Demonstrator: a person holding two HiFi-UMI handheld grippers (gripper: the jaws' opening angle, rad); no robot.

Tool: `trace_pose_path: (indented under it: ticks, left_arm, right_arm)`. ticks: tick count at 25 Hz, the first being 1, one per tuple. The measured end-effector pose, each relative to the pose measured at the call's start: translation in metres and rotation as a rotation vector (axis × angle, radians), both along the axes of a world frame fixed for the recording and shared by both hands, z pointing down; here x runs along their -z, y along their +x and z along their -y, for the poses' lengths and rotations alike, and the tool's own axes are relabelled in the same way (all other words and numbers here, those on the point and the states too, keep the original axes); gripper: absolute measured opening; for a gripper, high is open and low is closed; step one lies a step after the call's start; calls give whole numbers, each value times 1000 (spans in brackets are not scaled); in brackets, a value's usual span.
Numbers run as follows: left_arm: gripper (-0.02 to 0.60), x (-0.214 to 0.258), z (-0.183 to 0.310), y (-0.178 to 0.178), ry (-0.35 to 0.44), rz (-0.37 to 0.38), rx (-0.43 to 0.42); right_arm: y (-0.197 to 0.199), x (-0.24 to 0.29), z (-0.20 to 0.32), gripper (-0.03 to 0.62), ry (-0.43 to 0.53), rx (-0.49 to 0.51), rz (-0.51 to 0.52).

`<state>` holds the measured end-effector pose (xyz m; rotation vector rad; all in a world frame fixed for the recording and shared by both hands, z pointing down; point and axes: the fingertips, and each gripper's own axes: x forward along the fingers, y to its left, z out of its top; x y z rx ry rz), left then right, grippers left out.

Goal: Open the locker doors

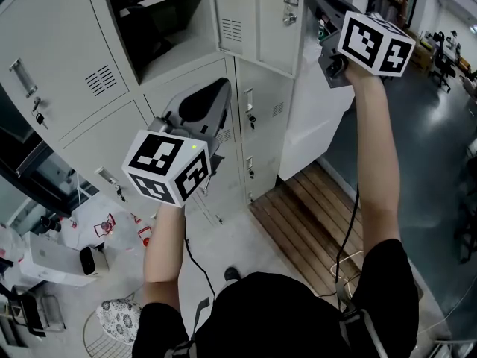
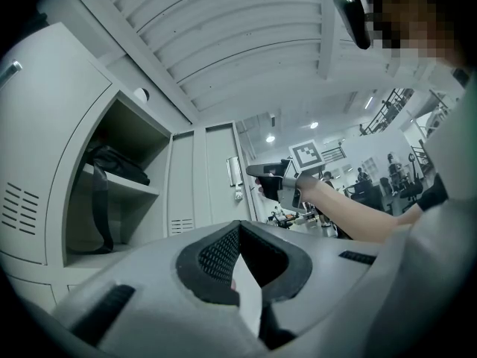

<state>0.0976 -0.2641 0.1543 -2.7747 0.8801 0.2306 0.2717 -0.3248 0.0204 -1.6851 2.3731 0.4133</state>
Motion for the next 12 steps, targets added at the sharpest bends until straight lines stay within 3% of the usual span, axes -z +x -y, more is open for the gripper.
trace_pose_path:
  ticks: [12]
  left_arm:
    - [15,-2,0,8,-5,3,-3]
  right_arm:
    - [23,0,15,6,-14,-45,32]
